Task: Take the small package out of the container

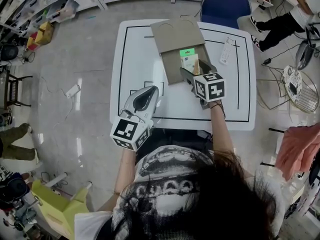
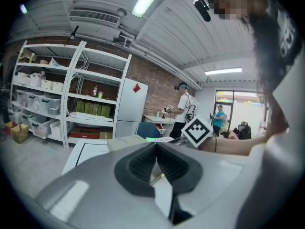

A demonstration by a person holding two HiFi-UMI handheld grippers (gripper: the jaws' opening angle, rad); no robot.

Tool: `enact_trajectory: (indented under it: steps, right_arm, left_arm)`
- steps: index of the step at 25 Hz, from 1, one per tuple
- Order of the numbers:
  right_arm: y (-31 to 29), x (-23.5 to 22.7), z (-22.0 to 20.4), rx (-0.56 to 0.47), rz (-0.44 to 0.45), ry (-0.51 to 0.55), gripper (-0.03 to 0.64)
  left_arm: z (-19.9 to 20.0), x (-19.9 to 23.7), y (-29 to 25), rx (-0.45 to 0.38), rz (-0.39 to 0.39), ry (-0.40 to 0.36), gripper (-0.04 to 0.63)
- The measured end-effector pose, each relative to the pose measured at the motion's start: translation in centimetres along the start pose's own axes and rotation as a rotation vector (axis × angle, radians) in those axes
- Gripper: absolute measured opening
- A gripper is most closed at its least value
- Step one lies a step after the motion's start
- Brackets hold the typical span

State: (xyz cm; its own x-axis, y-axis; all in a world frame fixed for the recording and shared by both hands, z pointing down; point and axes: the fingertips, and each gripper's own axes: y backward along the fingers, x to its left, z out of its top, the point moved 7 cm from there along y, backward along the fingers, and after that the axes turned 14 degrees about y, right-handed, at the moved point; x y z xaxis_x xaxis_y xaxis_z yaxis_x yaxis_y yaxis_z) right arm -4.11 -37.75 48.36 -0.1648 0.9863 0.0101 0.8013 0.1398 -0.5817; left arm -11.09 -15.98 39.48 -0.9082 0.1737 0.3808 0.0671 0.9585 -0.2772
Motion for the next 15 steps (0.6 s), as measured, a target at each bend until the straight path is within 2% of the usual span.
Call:
enact_trajectory:
  steps: [6,15]
  right_arm:
    - [2.7,1.3,0.4,-0.047,0.009,-0.011,0.365]
    - [6.5,5.8,0.8,-0.096,0.019,-0.032,0.365]
  left_arm:
    - [-0.1,-0.8,0.2,-0.001,-0.018,-0.01,0.0]
    - [-0.1,-1.2,2.4,-0.002,-0.06,-0.03,0.0]
